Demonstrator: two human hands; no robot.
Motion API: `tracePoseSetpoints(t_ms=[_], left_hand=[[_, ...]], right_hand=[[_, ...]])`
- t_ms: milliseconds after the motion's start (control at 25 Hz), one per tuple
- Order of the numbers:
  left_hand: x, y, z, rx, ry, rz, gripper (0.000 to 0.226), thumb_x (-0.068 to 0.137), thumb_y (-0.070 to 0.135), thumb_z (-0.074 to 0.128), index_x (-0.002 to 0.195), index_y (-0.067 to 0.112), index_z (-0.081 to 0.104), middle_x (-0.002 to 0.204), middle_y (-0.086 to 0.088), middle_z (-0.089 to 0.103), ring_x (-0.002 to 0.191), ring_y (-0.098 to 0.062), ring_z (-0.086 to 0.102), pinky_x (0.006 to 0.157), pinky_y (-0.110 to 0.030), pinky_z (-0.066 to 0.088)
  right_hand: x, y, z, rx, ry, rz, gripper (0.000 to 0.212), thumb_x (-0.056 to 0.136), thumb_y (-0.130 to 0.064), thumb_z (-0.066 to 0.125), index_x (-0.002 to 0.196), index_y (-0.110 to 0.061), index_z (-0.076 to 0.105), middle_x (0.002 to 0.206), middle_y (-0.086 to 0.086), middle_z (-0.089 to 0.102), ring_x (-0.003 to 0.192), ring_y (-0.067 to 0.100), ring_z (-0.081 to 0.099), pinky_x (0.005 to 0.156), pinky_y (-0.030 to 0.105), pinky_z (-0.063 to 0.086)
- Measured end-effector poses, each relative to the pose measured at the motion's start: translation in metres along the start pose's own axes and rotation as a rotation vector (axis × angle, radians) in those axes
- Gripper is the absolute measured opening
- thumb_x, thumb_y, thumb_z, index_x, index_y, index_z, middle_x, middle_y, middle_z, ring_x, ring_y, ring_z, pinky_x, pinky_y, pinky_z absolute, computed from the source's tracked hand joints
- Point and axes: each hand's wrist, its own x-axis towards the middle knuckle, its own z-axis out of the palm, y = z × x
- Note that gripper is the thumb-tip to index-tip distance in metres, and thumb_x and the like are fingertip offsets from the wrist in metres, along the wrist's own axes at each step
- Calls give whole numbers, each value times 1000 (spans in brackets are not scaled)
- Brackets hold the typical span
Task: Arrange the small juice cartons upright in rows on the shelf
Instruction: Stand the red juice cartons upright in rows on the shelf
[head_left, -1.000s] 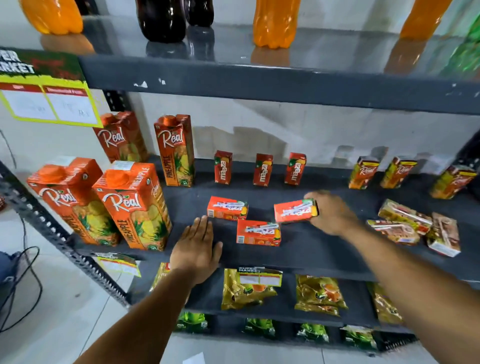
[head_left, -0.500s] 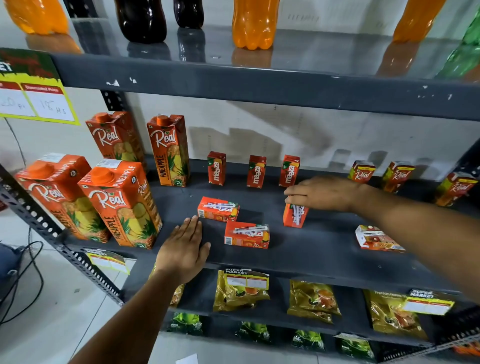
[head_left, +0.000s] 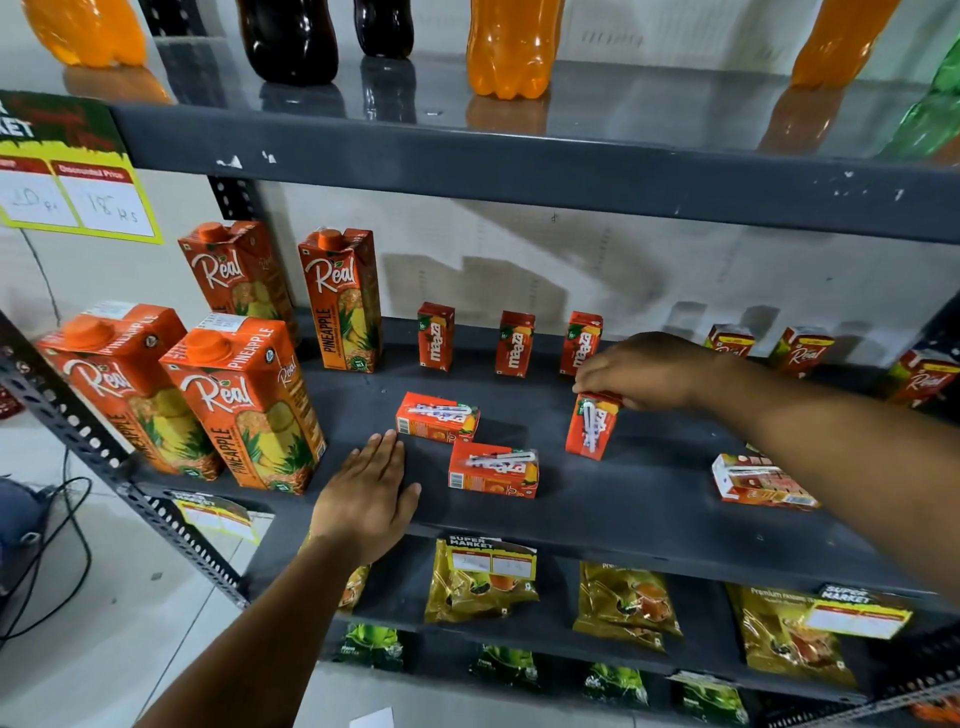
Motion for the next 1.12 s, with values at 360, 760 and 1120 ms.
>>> tracePoseSetpoints(t_ms=[360, 760, 1120], left_hand=[[0, 0, -1, -7, 2, 2, 78, 89, 56, 10, 146, 6, 27, 157, -12, 23, 145, -24, 17, 115, -35, 9], [-1, -1, 0, -9, 4, 17, 77, 90, 55, 9, 146, 5, 26, 157, -13, 22, 146, -25, 16, 115, -35, 9], [-1, 0, -3, -35, -3, 19, 74, 92, 53, 15, 146, 4, 25, 157, -13, 20, 146, -25, 15, 116, -38, 11]], right_hand=[[28, -17, 23, 287, -33, 535, 65, 79, -71, 47, 108, -13, 56, 111, 11, 66, 88, 24, 60, 83, 39, 52], [31, -82, 7, 354, 173, 109, 76, 70, -68, 63, 130, -23, 49, 122, 2, 62, 104, 19, 60, 75, 32, 49], [67, -141, 30, 256, -78, 304, 51, 69, -40, 78, 109, -17, 55, 108, 6, 64, 83, 22, 57, 58, 31, 40]])
